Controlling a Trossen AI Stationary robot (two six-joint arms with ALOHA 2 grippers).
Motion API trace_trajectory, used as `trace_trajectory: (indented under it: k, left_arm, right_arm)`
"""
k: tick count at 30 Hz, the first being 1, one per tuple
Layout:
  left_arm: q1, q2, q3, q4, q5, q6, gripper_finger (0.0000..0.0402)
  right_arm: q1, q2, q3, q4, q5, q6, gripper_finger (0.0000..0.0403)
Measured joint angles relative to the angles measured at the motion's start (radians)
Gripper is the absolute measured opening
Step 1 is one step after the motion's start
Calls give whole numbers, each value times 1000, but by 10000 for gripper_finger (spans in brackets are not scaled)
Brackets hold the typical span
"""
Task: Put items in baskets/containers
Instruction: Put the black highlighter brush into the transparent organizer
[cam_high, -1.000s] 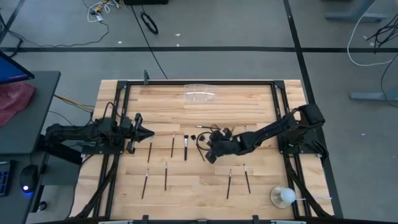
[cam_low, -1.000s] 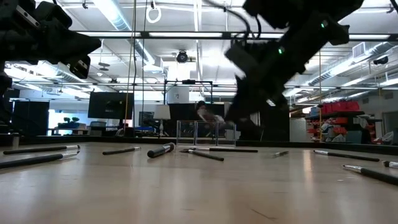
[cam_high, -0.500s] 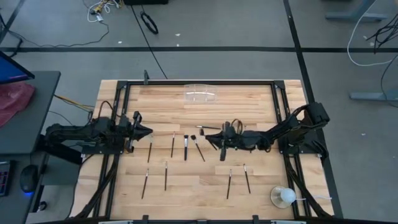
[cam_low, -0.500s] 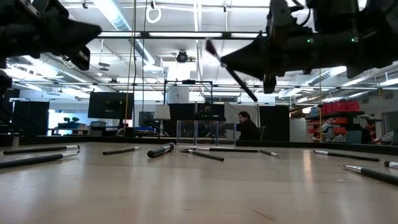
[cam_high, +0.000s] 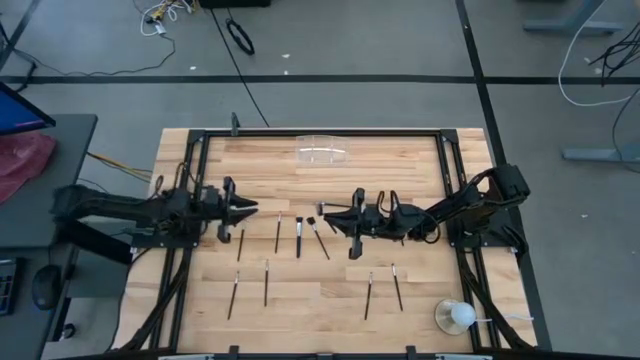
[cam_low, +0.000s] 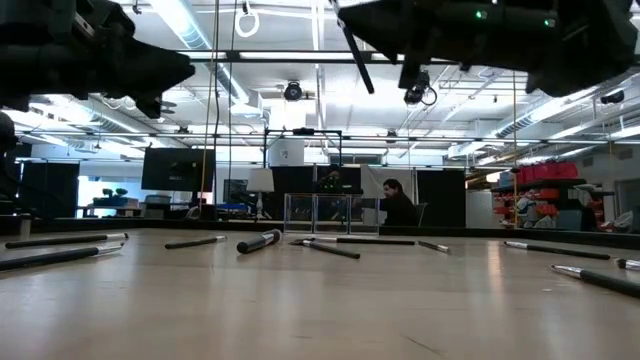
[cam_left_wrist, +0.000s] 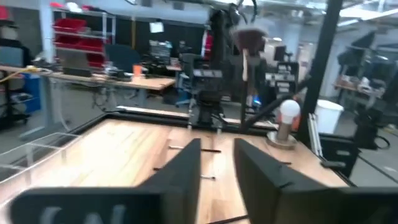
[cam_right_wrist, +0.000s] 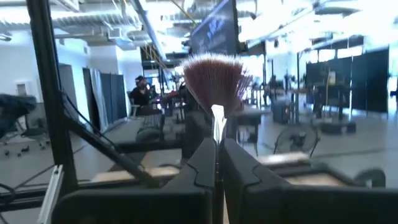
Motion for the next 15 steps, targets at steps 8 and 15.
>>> trace_trajectory:
  k: [8, 15]
  left_arm:
    - [0, 526, 109, 385, 11, -2, 230]
    - [1, 889, 393, 411, 116, 29, 242]
  right_arm:
    - [-1, 0, 75, -6, -1, -94, 7]
    - [-1, 0, 78, -11, 0, -109, 7]
